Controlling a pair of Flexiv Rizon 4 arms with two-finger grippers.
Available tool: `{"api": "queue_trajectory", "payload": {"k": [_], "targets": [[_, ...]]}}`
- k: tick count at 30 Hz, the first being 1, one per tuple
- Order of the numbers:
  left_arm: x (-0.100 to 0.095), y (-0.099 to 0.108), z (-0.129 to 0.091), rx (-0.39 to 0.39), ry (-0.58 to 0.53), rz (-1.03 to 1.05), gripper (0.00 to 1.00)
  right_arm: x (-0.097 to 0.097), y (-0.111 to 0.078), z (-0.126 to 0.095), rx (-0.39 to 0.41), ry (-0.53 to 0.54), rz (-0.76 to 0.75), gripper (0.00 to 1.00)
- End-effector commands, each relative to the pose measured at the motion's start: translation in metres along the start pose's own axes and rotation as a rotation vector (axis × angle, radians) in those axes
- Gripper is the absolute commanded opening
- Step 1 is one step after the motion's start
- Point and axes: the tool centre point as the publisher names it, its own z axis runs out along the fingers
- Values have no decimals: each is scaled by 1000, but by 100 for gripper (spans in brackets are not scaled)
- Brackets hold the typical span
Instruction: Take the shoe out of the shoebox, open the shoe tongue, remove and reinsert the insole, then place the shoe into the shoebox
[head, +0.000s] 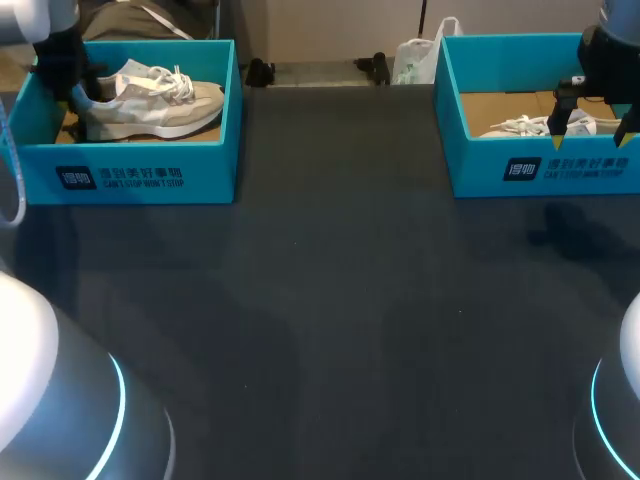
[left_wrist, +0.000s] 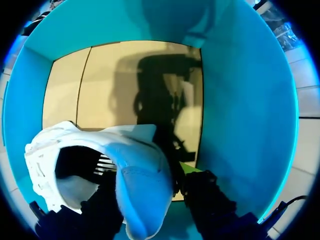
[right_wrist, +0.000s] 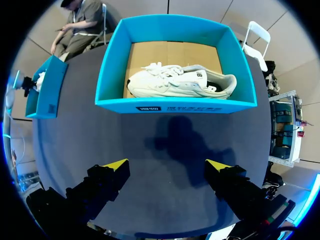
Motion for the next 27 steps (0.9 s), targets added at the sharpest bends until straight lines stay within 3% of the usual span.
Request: {"api": "queue_trajectory", "payload": {"k": [1,5,9,14,21,27], "targets": [[0,6,0,22,10,2,44,0,0,0,-1,-2,1,100],[0,5,-4,30,12,8,40,0,0,0,-1,-2,1,100],[1,5,-10,34,13,7,26,0,0,0,-1,-2,1,100],[3,4,-19,39,7,7,0,0,0,0,-1,-2,1,100],[1,-1,-44,51,-4,55,0,0,0,0,-1,-2,1,100],[3,-12,-87,49,-1,59,0,0,0,0,-1,-2,1,100]]}}
